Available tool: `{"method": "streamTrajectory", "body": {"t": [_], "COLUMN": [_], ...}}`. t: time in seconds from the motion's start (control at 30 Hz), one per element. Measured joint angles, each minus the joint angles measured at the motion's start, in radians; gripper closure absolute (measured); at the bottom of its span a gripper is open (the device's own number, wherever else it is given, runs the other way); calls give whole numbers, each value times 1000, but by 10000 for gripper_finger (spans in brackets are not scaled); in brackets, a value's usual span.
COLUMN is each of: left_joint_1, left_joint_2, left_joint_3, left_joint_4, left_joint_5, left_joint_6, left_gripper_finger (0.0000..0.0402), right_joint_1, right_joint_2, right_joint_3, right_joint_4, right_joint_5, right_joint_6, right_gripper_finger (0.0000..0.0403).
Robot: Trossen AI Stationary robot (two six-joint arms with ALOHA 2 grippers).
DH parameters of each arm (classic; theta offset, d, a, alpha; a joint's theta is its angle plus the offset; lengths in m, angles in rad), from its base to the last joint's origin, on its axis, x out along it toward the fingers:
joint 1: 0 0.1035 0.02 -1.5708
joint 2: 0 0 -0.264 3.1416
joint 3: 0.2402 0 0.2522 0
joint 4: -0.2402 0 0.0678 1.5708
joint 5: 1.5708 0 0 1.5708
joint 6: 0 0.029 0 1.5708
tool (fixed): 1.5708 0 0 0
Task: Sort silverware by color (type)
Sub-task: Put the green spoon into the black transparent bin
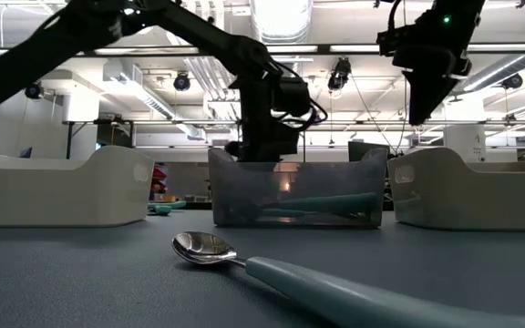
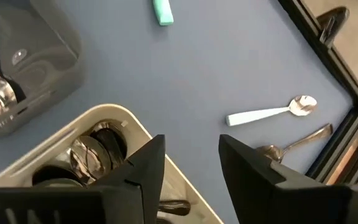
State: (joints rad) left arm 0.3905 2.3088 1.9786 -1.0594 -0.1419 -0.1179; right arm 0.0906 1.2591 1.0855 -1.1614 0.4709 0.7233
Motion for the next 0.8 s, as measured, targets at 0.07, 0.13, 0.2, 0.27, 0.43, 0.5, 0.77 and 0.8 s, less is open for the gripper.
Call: {"method": "streamTrajectory", "body": {"t": [0.07,0.13,0.2,0.27,0.43,0.5,0.77,0.8], "left_joint_1": [4,8,11,10,8,9,7,7], "left_joint_2": [22,41,54,58,57,54,51,50], "left_joint_3": [30,56,83,105,123,123,113,109], "left_joint_4": [-11,-15,-17,-24,-33,-34,-82,-81], "left_joint_5": [-2,6,24,25,-35,-42,60,71], "left_joint_6": [19,20,19,11,-74,-86,-82,-74], "left_gripper_finger": [322,322,322,322,322,322,322,322], "right_joint_1": [0,0,0,0,0,0,0,0], "right_joint_2": [0,0,0,0,1,1,1,1], "right_joint_3": [0,0,0,0,0,0,0,0], "right_joint_4": [0,0,0,0,0,0,0,0], "right_joint_5": [0,0,-1,-1,-1,-1,0,0], "right_joint_6": [24,48,73,94,98,104,106,105], "right_gripper_finger": [257,257,257,257,257,257,257,257]}}
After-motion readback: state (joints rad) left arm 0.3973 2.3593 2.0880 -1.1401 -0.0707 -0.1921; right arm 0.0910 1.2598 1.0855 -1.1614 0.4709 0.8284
